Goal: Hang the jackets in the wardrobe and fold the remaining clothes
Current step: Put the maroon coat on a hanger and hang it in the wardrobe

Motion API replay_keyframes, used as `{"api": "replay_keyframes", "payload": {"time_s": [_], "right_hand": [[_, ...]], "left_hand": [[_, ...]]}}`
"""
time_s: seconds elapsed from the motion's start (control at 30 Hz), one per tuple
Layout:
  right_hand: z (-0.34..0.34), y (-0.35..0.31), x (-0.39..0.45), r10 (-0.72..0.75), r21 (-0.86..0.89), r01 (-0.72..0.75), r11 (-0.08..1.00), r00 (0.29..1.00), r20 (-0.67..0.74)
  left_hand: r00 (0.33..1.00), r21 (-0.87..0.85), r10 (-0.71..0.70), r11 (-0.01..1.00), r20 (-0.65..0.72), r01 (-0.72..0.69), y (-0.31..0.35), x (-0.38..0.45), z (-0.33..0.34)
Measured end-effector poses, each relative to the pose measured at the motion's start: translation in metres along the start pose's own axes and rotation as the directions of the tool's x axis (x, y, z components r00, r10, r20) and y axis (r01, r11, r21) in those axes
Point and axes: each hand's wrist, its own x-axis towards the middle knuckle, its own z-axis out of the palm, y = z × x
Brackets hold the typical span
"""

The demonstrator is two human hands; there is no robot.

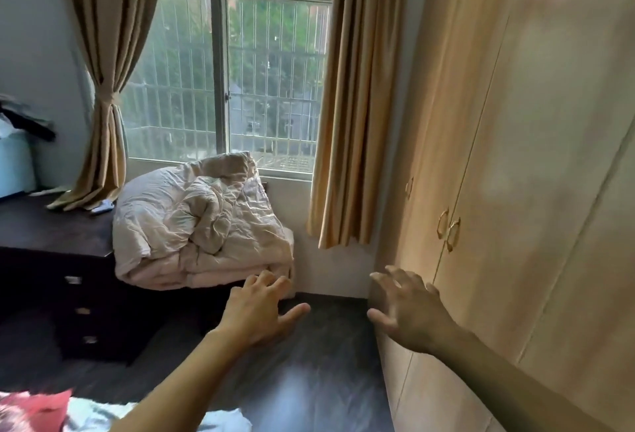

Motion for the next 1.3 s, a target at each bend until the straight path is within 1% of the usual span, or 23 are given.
{"api": "replay_keyframes", "payload": {"time_s": [0.07,0.17,0.23,0.33,0.47,0.53,0.6,0.73,0.83,0.9,1.03,1.17,1.3], "right_hand": [[0.001,0.008,0.048,-0.002,-0.008,0.002,1.0,1.0,0.012],[0.003,0.017,0.117,-0.003,0.009,0.003,1.0,1.0,-0.009],[0.011,0.018,0.157,-0.012,0.052,0.013,0.999,1.0,-0.022],[0.031,0.019,0.219,-0.03,0.061,0.03,0.998,1.0,0.005],[0.069,0.021,0.31,-0.117,0.074,0.113,0.991,0.992,0.051],[0.087,0.016,0.363,-0.176,0.139,0.166,0.976,0.982,0.067],[0.101,0.008,0.417,-0.267,0.189,0.25,0.95,0.961,0.067],[0.117,-0.019,0.521,-0.456,0.129,0.445,0.886,0.886,0.083],[0.123,-0.049,0.585,-0.574,0.106,0.565,0.818,0.815,0.079],[0.125,-0.076,0.621,-0.641,0.133,0.63,0.765,0.764,0.07],[0.135,-0.144,0.669,-0.747,0.236,0.72,0.653,0.663,0.044],[0.15,-0.219,0.707,-0.817,0.237,0.79,0.566,0.576,0.03],[0.159,-0.298,0.741,-0.867,0.25,0.836,0.488,0.498,0.024]], "left_hand": [[1.0,0.008,0.003,1.0,0.004,-0.003,-0.011,0.046,0.009],[1.0,0.006,-0.018,1.0,0.015,0.018,-0.031,0.103,0.02],[0.999,0.008,-0.042,0.999,0.021,0.042,-0.047,0.134,0.032],[0.997,0.013,-0.071,0.997,0.027,0.071,-0.069,0.184,0.048],[0.988,0.011,-0.146,0.989,0.048,0.145,-0.093,0.243,0.079],[0.977,0.041,-0.204,0.979,0.059,0.201,-0.108,0.273,0.094],[0.959,0.07,-0.277,0.96,0.058,0.272,-0.126,0.305,0.103],[0.881,0.072,-0.472,0.88,0.031,0.469,-0.16,0.355,0.105],[0.822,0.101,-0.57,0.817,-0.004,0.567,-0.189,0.376,0.099],[0.775,0.118,-0.632,0.768,-0.018,0.629,-0.21,0.382,0.094],[0.659,0.123,-0.752,0.652,-0.024,0.748,-0.263,0.381,0.09],[0.552,0.142,-0.834,0.545,-0.008,0.826,-0.327,0.377,0.097],[0.454,0.059,-0.89,0.452,-0.047,0.89,-0.391,0.369,0.106]]}}
